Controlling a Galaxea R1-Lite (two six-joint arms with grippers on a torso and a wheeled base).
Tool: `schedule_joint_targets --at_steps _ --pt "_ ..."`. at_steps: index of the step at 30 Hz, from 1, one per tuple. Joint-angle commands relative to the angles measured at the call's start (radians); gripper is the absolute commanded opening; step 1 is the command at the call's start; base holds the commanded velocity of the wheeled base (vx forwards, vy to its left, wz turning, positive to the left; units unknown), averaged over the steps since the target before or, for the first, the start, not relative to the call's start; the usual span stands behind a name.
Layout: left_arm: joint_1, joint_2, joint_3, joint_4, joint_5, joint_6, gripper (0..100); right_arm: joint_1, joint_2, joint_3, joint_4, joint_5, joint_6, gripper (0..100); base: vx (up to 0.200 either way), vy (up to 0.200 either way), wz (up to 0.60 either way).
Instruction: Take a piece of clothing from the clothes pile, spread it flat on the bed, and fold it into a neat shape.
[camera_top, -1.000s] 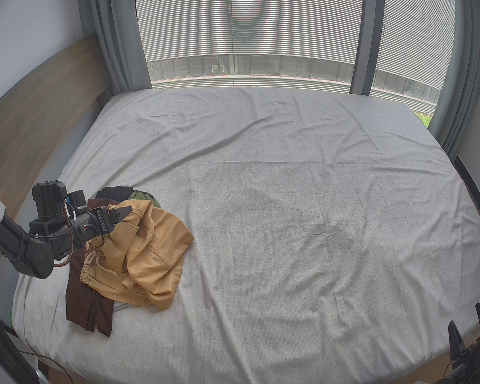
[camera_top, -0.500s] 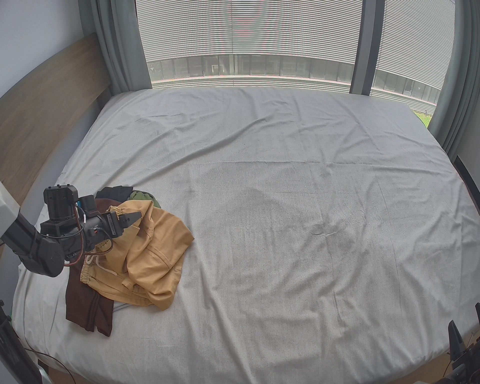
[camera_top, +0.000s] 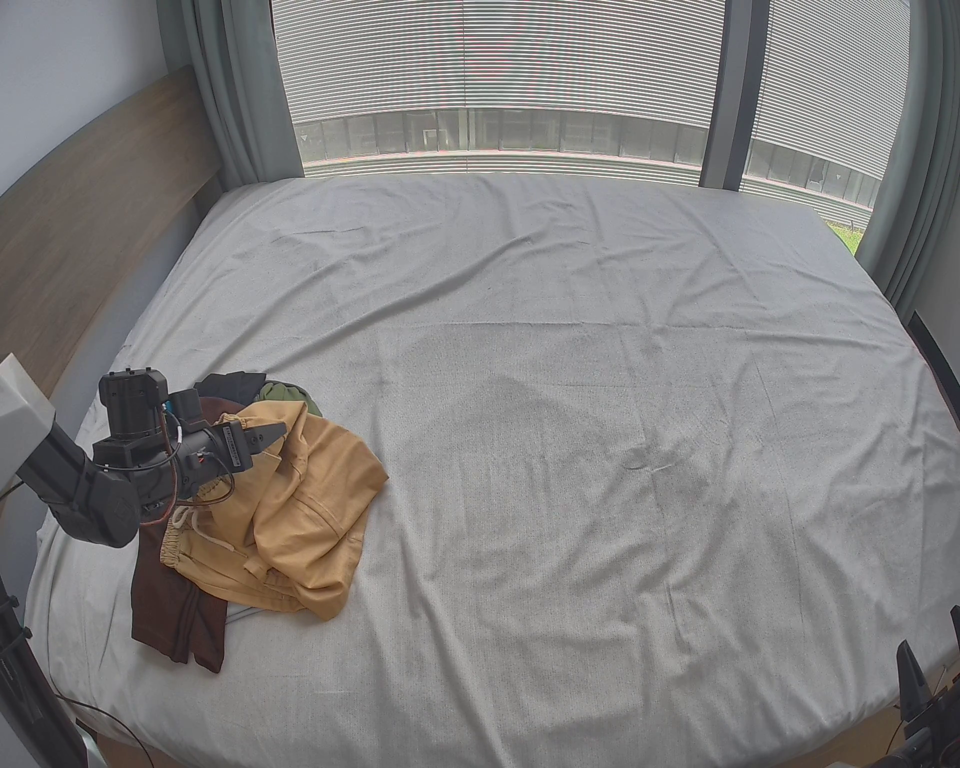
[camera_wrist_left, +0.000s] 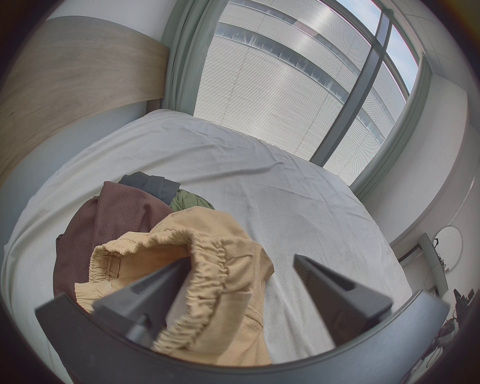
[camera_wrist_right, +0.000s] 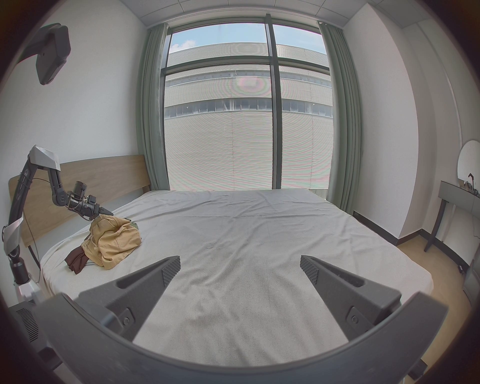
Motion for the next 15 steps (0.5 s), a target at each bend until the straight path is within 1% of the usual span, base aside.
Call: schedule_joint_targets --at_steps 1,7,10,13,15 --pt "0.003 0.009 -0.007 -0.001 0.001 0.001 0 0.000 -0.016 0.016 0.000 0.000 0.001 100 0.000 0.000 0.00" --pt "0.003 0.012 -0.004 -0.001 -0.002 0.001 0 0.000 -0.016 0.016 0.000 0.000 0.001 100 0.000 0.000 0.00" --pt "-0.001 0.007 0.000 -0.001 -0.022 -0.002 0 0.000 -0.016 0.016 0.000 0.000 0.001 100 0.000 0.000 0.00" --pt "-0.012 -0.020 0.004 -0.001 -0.042 -0.042 0 0.000 -0.016 0.016 0.000 0.000 0.001 100 0.000 0.000 0.00" --pt "-0.027 -0.055 0.004 -0.001 -0.045 -0.087 0 0.000 -0.016 0.016 0.000 0.002 -0.001 100 0.000 0.000 0.00"
